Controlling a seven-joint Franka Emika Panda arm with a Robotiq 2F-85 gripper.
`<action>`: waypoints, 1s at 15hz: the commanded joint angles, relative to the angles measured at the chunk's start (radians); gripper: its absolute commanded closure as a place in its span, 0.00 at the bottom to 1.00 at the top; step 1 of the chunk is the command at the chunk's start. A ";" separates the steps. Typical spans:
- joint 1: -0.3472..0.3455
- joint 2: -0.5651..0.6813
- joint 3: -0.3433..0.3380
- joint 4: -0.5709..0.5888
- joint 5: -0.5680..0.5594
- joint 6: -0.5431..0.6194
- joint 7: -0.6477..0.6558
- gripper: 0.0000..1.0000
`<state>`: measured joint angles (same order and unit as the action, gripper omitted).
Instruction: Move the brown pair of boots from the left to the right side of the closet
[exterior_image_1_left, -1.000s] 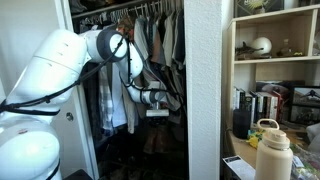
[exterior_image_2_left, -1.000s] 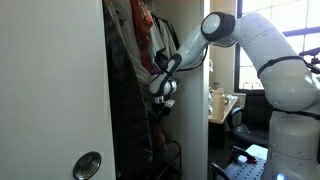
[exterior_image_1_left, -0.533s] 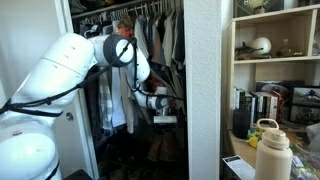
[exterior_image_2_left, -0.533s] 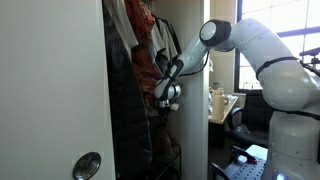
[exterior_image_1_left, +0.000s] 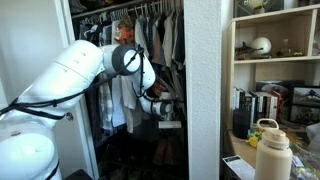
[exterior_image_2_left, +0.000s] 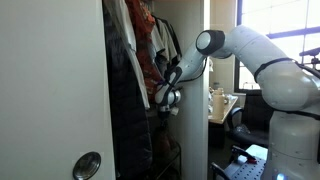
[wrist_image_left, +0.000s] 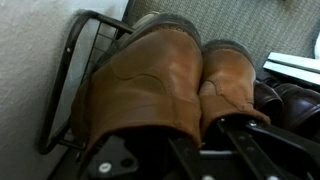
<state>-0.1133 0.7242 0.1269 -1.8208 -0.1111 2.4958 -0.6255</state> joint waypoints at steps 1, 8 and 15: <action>0.008 0.035 -0.002 0.082 -0.014 0.057 0.004 0.97; 0.026 0.060 -0.018 0.092 -0.036 0.094 0.013 0.97; 0.045 0.041 -0.022 0.121 -0.069 0.109 0.018 0.97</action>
<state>-0.0892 0.7698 0.1250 -1.7697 -0.1421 2.5352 -0.6225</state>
